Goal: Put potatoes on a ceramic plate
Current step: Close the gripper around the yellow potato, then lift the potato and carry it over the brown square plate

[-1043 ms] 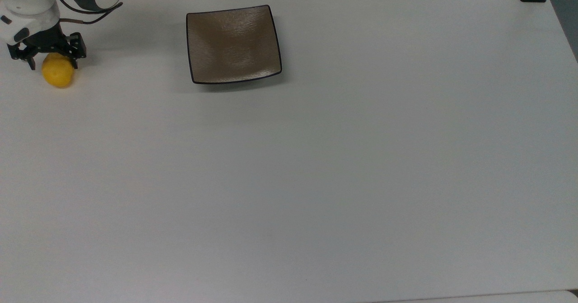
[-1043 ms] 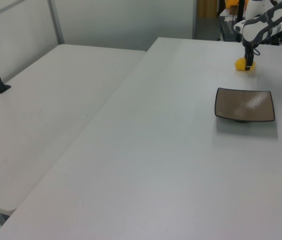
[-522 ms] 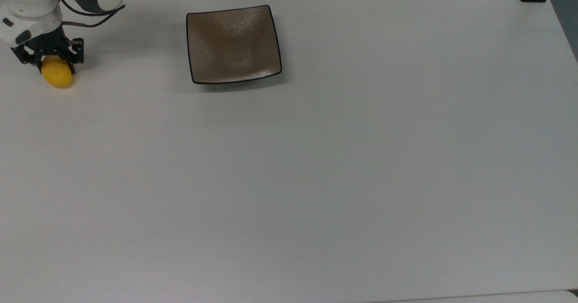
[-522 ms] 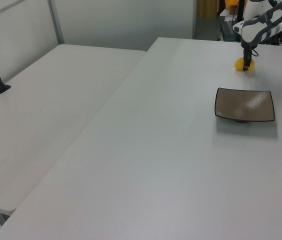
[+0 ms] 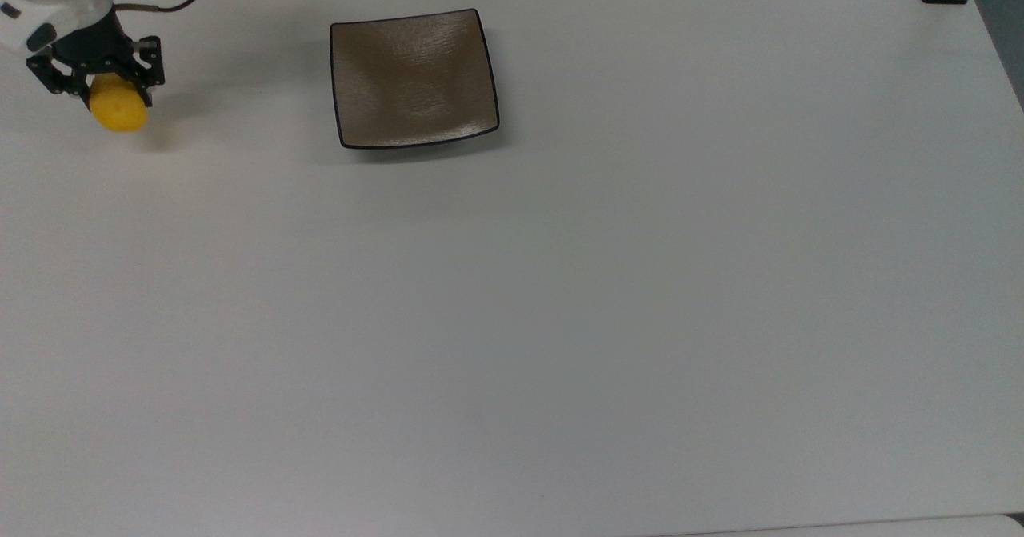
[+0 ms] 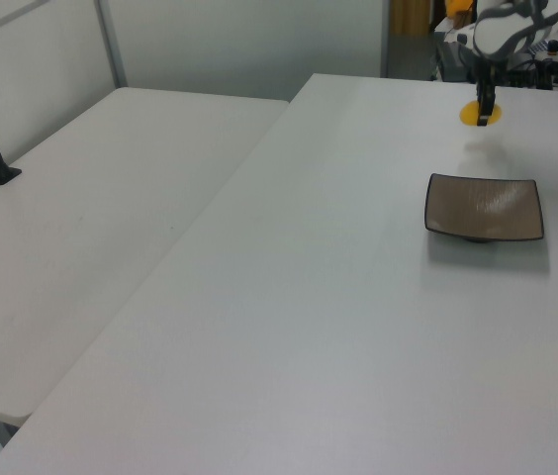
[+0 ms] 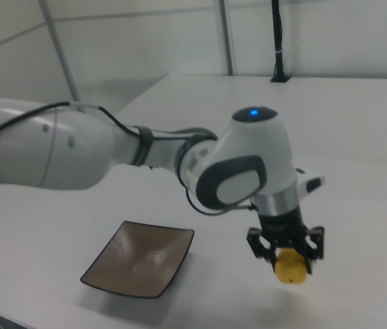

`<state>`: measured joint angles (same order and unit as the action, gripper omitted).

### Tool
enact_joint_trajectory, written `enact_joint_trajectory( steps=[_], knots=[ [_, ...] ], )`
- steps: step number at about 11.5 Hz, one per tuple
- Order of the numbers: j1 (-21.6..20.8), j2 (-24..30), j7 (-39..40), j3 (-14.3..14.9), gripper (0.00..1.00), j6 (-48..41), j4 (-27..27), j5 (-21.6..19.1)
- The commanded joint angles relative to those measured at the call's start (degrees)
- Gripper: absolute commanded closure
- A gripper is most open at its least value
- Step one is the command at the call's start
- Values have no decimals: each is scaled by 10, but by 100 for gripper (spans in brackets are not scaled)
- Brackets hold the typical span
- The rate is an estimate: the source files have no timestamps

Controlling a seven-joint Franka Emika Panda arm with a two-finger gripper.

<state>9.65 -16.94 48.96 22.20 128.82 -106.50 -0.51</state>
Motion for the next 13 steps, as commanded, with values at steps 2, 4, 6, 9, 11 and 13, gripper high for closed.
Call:
enact_joint_trajectory(
  steps=[2, 4, 6, 9, 11, 13],
  knots=[
    [-50, 129, -17, -1, 100, -158, -6, -4],
    [-79, 187, -42, -2, 100, -231, -6, -4],
    [-85, 225, -78, -37, 100, -292, -7, -4],
    [-85, 261, -170, -101, 100, -312, -16, -4],
    [-85, 260, -241, -160, 98, -313, -24, -4],
    [-85, 260, -285, -202, 98, -307, -42, -4]
  ],
)
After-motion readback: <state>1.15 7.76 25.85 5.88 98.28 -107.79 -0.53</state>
